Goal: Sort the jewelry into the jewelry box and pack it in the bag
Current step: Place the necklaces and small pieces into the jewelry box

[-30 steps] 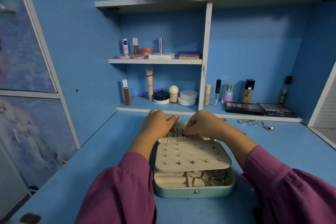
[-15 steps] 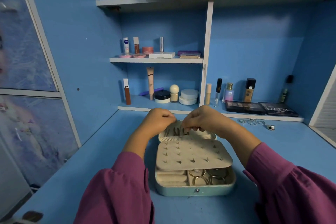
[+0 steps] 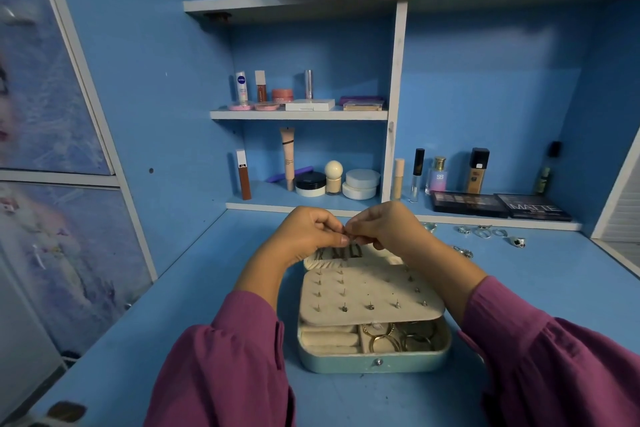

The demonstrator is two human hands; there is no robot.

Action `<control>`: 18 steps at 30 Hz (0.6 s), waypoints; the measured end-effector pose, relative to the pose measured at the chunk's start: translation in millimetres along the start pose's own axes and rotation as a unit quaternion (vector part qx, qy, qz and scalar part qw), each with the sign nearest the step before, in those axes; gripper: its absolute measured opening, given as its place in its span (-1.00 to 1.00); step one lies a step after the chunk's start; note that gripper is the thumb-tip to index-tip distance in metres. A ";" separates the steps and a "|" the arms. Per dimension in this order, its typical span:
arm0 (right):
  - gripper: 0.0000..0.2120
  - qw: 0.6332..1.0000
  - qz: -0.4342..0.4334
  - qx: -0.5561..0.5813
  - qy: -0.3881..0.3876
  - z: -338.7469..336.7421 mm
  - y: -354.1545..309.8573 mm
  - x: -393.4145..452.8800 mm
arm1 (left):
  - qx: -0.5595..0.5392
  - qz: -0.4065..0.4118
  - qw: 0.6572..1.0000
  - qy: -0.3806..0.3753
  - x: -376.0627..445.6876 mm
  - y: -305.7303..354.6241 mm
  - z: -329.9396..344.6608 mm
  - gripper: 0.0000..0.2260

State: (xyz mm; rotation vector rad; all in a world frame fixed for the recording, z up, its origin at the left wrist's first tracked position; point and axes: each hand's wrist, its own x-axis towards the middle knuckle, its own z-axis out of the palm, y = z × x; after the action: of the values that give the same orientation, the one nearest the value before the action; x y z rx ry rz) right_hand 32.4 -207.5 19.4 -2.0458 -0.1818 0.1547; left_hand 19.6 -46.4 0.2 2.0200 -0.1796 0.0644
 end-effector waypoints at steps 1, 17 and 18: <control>-0.91 1.000 0.002 0.007 -0.002 0.4 0.7 2.0 | 0.004 0.004 1.000 0.015 0.0 0.1 0.4 -0.88; -0.94 0.949 -0.094 -0.287 -0.087 -5.7 11.7 1.1 | 0.096 -0.007 0.995 -0.003 2.7 -2.7 -1.3 -0.84; -0.95 0.950 -0.097 -0.285 -0.083 -6.1 11.5 1.3 | 0.088 -0.010 0.996 -0.003 3.3 -2.2 -1.1 -0.82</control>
State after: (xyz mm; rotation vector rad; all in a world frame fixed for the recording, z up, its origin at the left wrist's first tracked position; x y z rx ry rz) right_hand 35.6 -217.8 11.9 -2.5723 -0.5865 0.1642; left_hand 23.2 -44.8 -0.8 2.1985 -0.1615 0.0634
